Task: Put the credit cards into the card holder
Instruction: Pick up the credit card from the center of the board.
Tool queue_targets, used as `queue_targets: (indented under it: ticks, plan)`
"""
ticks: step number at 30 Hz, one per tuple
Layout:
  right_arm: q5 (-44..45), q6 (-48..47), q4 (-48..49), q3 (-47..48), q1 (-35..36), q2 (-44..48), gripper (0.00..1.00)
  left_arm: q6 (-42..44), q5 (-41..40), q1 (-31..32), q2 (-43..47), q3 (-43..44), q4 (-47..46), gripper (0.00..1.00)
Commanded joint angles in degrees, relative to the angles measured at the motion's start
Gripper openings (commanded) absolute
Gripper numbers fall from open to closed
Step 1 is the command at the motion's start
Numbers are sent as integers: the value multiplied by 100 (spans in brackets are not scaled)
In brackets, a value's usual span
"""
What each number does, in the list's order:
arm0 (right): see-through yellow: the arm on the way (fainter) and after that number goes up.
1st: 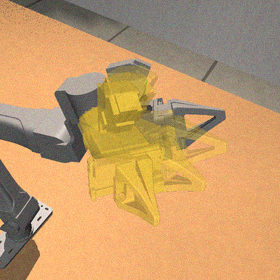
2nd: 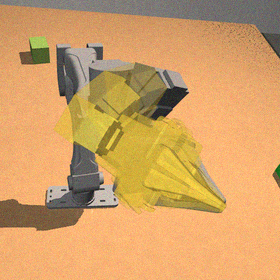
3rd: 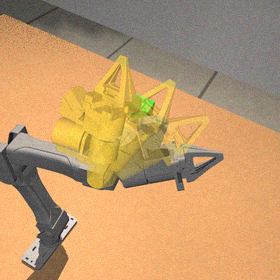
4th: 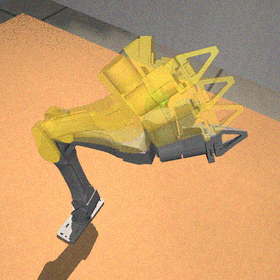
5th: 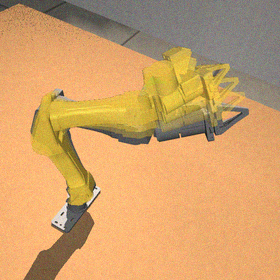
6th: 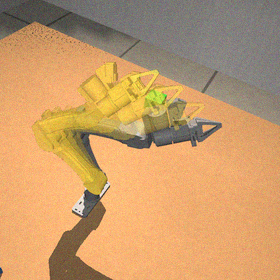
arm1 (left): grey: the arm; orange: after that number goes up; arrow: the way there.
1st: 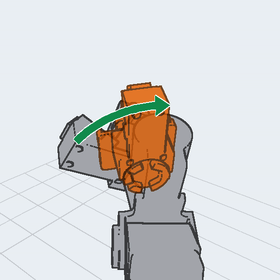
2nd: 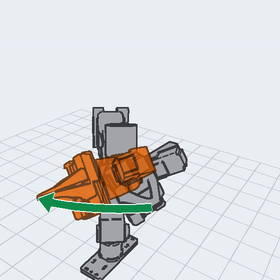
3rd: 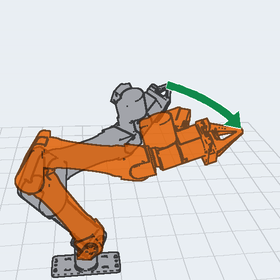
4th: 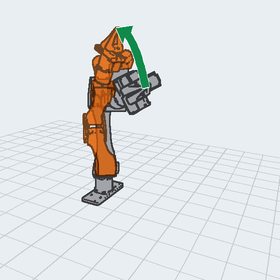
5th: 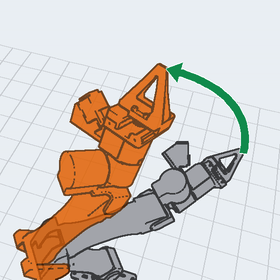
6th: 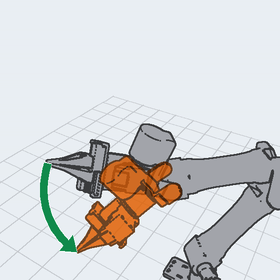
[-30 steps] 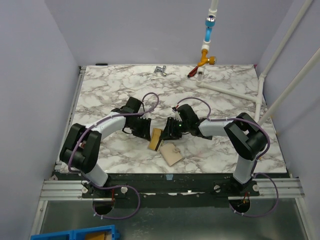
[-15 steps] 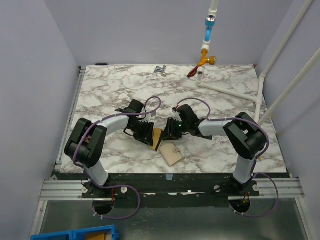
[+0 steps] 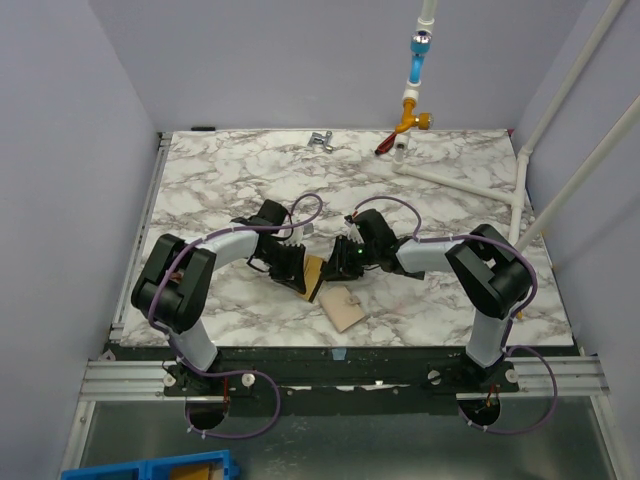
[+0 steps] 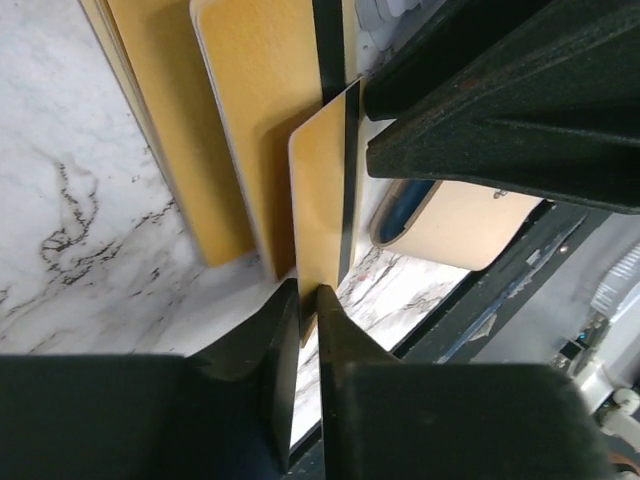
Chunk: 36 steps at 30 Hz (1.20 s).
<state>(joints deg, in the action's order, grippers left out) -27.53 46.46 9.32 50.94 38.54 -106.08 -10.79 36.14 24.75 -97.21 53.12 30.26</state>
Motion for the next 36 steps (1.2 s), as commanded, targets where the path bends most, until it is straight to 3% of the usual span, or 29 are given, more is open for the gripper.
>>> queue_targets:
  ticks: [1,6,13,23,30,36]
  plan:
    - [85,-34,-150,14,-23,-67,32,45,214,-51,100,84,150,6]
    - [173,-85,-272,93,-23,17,32,265,373,-204,185,172,505,0]
    - [184,-95,-331,182,-22,96,34,382,821,-379,288,266,683,0]
    - [-237,-317,-530,75,-383,1188,59,674,3108,-531,134,675,608,0]
    - [-1113,155,665,-819,-690,2255,68,-177,4105,-612,484,976,-579,0]
    - [-1377,962,1927,-1440,-708,2723,68,-1920,4228,-638,826,661,-2700,0]
